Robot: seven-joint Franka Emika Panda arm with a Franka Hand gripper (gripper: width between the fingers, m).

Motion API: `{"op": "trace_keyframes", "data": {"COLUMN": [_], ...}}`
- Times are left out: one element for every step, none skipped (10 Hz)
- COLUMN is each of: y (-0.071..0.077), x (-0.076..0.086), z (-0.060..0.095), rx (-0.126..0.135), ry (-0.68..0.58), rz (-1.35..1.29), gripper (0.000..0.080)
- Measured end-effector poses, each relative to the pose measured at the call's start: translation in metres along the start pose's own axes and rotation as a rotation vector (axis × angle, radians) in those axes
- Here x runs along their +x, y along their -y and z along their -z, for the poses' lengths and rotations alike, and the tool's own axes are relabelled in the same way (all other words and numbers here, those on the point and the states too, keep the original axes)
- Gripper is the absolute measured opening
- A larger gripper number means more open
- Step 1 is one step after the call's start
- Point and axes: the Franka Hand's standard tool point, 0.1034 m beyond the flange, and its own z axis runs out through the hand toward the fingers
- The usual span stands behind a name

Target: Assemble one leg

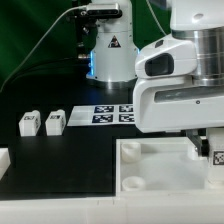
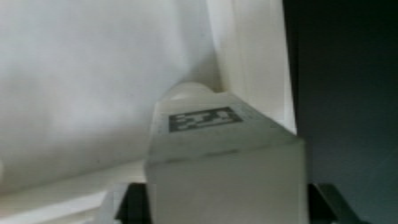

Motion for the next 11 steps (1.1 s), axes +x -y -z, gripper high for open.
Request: {"op": "trace_keyframes", "data": {"y": [-0.001,-0.0027,-0.004,-0.0067,-0.0072,-0.0085,-0.0069,-0.0059,-0.005,-0.0052,-0.005], "x": [0.0008,0.0027,0.0036,0.0048,0.0064,0.0044,0.0037,0.0035,0.0031,0.003,0.0026], "z": [-0.0005,-0.0006,-0.0008,-0.0011,-0.0014,-0.0019,-0.0021,-0.0021,-0.0022,-0.0024,-0.0032], "rx": [0.004,0.013,0.026,0.044,0.07,0.094,0.1,0.104,0.105,0.105,0.104], "ry": [0.0,-0.002,-0.003,0.002,0.004,0.017,0.03,0.037,0.041,0.039,0.038], "rz": [-0.119,-0.25,-0.422,-0.6,-0.772,-0.979,-1.098,-1.198,-1.241,-1.19,-1.159], "gripper": [0.0306,0.0306,0.0306,0.0305,0.0305,0.0304,0.0304,0.0304,0.0304,0.0304,0.0365]}}
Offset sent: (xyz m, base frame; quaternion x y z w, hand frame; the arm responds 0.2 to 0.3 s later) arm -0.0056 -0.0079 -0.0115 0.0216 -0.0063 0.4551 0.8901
